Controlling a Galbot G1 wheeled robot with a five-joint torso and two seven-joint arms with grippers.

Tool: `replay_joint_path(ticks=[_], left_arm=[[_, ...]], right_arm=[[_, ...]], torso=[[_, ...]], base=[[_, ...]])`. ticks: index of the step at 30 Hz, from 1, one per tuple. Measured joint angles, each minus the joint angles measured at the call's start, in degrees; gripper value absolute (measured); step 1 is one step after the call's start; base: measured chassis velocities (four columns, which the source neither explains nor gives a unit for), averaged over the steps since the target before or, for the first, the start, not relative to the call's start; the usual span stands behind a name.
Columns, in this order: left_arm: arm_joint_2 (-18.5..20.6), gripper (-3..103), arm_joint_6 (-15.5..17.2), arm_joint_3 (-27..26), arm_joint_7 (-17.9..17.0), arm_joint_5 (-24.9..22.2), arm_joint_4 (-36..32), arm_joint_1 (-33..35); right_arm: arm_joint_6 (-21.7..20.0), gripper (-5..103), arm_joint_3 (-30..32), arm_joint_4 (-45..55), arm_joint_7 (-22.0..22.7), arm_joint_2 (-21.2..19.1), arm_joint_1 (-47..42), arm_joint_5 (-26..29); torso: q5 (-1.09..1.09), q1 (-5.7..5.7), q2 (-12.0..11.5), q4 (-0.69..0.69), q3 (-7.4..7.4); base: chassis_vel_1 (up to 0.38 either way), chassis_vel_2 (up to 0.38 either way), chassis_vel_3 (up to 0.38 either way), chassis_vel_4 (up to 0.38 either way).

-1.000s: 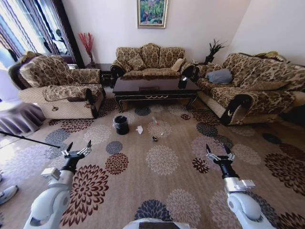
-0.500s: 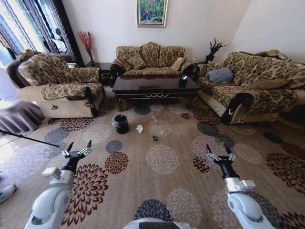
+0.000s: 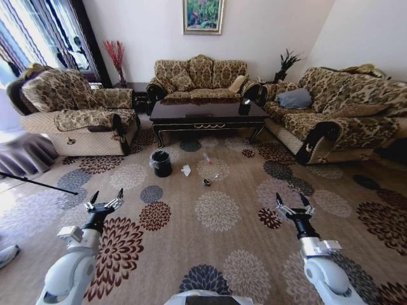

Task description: Move to the front of the table and pick up the trash from the floor, then place it into the trash bin.

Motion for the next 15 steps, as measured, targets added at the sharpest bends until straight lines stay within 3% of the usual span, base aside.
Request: replay_joint_path(ticks=[15], left_arm=[[-1.0, 100, -0.9, 0.1, 0.5, 0.8, -0.4, 1.1]], right_arm=[[0.2, 100, 0.4, 0.1, 0.0, 0.6, -0.7, -0.5]], torso=[[0.00, -1.67, -3.9, -0.01, -2.27]], base=[[0.000, 0.000, 0.000, 0.000]])
